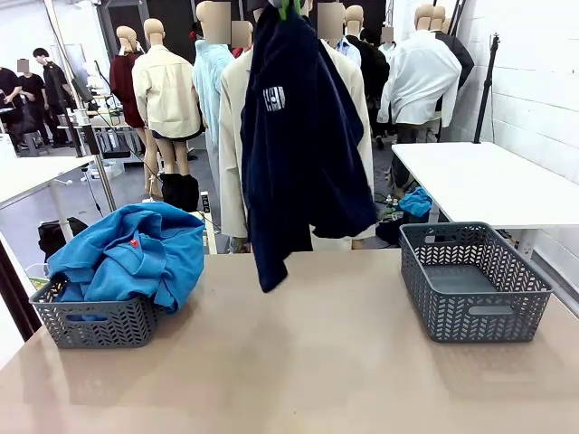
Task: Sort the tops and bottoms.
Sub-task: Sort the clothes according to human instructions.
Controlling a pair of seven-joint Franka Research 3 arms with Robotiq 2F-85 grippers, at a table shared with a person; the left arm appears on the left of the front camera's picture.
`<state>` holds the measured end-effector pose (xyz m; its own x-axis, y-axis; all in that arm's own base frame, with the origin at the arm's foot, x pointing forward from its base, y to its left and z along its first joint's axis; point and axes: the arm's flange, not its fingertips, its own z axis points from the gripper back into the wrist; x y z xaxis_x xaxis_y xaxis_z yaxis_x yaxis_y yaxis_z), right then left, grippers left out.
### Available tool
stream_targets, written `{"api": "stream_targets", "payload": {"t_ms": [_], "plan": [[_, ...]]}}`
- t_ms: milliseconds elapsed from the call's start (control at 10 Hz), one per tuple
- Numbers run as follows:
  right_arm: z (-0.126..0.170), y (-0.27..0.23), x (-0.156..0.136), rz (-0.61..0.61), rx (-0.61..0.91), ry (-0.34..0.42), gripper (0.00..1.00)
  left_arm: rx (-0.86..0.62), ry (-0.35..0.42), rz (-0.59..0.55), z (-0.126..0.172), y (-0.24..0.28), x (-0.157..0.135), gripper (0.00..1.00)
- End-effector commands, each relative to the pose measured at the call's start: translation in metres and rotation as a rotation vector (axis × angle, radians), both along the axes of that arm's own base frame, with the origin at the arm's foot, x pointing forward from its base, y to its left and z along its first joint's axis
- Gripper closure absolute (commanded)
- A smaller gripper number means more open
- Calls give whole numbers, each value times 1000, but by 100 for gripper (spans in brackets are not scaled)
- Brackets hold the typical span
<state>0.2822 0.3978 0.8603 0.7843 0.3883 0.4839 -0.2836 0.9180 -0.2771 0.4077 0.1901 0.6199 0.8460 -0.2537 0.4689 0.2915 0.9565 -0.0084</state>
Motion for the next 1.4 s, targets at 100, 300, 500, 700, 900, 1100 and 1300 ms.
{"api": "stream_targets", "payload": {"t_ms": [100,300,500,700,900,1100,1300], "plan": [[0,0,0,0,0,0,100,2,2,3,0,0,0,0],[0,0,0,0,0,0,100,2,2,3,0,0,0,0],[0,0,0,0,0,0,100,2,2,3,0,0,0,0],[0,0,0,0,0,0,100,2,2,3,0,0,0,0],[0,0,0,0,0,0,100,2,2,3,0,0,0,0],[0,0,0,0,0,0,100,2,2,3,0,0,0,0],[0,0,0,0,0,0,100,2,2,3,0,0,0,0]]}}
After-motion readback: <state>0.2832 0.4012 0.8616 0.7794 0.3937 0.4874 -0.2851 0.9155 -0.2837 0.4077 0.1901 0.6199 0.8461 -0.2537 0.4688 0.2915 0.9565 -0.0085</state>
